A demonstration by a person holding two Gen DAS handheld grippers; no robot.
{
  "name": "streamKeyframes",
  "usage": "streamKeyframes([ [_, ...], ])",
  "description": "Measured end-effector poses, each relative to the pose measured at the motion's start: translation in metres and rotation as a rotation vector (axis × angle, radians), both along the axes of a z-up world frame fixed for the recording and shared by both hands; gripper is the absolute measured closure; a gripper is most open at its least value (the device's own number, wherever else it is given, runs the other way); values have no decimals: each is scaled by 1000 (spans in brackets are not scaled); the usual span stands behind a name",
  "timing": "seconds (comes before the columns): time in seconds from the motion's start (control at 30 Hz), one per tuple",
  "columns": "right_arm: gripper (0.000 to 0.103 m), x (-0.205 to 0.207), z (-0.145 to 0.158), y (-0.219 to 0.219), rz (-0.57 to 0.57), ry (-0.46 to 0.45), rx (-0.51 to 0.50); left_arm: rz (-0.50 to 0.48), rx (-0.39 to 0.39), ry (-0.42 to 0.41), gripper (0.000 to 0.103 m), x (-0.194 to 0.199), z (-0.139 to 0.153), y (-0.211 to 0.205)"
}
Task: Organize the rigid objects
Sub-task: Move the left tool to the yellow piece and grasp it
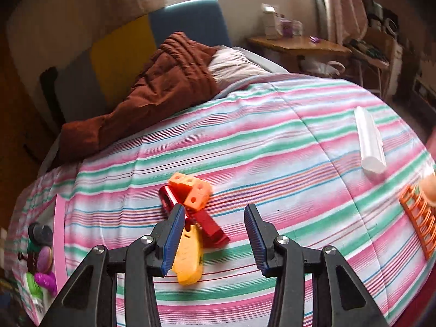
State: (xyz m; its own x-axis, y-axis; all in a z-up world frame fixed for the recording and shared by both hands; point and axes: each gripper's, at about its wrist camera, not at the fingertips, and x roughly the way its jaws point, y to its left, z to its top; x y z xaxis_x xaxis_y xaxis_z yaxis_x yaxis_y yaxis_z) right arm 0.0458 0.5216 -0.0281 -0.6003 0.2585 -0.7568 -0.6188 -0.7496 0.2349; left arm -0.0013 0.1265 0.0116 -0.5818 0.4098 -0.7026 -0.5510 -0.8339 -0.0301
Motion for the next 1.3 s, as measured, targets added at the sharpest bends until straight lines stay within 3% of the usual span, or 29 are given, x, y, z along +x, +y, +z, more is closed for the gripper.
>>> streamKeyframes([
  [0.07,57,6,-1,11,-44,7,-32,-45,6,-28,30,0,-3,22],
  [0.57,57,24,2,35,-139,56,-156,-337,-15,-218,29,-16,-44,194],
  [1.0,57,25,-1,45,-150,77,-233,-388,-60,-320,28,-33,-86,291],
  [1.1,57,23,-2,45,-146,74,-238,-376,-71,-334,38,-40,-98,302],
  [1.13,57,23,-2,44,-144,73,-238,-371,-70,-308,49,-41,-98,304],
  [1.17,57,22,-3,44,-142,70,-237,-380,-68,-299,74,-41,-97,304],
  [1.3,57,20,-8,44,-132,50,-242,-400,-44,-302,73,-41,-98,289],
])
